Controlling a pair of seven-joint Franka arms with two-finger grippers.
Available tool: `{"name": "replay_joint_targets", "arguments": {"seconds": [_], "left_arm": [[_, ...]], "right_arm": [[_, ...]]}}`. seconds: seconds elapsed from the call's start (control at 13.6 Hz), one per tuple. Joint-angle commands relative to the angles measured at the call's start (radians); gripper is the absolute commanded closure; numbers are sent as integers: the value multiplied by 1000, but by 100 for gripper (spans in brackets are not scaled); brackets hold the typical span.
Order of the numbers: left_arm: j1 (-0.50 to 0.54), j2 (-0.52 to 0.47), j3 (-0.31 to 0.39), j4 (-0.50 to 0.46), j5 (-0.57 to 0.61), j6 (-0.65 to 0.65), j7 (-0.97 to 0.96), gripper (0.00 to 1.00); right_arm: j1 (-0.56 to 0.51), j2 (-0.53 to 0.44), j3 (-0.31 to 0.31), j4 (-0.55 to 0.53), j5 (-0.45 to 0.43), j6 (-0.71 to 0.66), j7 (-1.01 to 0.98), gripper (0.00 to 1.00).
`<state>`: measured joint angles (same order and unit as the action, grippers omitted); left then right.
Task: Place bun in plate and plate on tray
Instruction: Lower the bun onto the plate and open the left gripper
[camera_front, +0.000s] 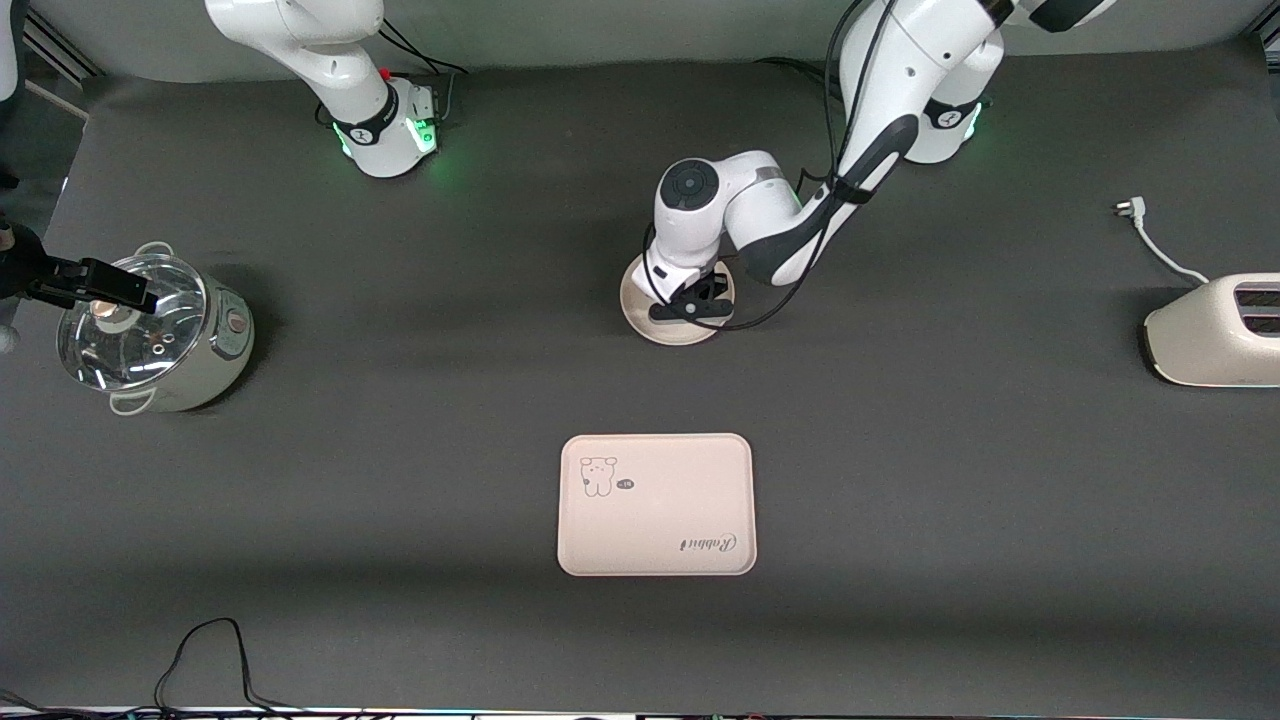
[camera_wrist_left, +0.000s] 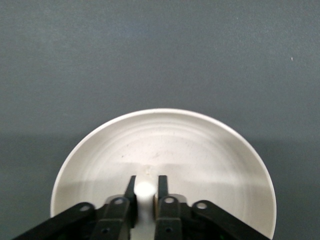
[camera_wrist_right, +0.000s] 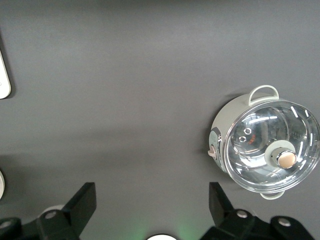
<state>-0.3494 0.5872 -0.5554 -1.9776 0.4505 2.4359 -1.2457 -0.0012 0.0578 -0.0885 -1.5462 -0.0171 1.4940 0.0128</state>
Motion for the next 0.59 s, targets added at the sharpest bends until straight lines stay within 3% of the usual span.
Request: {"name": "replay_joint_targets", "arguments": {"seconds": [0.0, 0.37, 0.52], "left_arm": [[-59, 16, 48, 30, 51, -15, -49, 0], [-57, 14, 51, 31, 62, -11, -46, 0], [-56, 8, 54, 34, 60, -20, -40, 0]], "right_arm": [[12, -21, -14, -18, 11, 8, -19, 0], [12, -24, -14, -20, 11, 6, -19, 0], [13, -61, -13, -69, 14, 22, -19, 0]]}}
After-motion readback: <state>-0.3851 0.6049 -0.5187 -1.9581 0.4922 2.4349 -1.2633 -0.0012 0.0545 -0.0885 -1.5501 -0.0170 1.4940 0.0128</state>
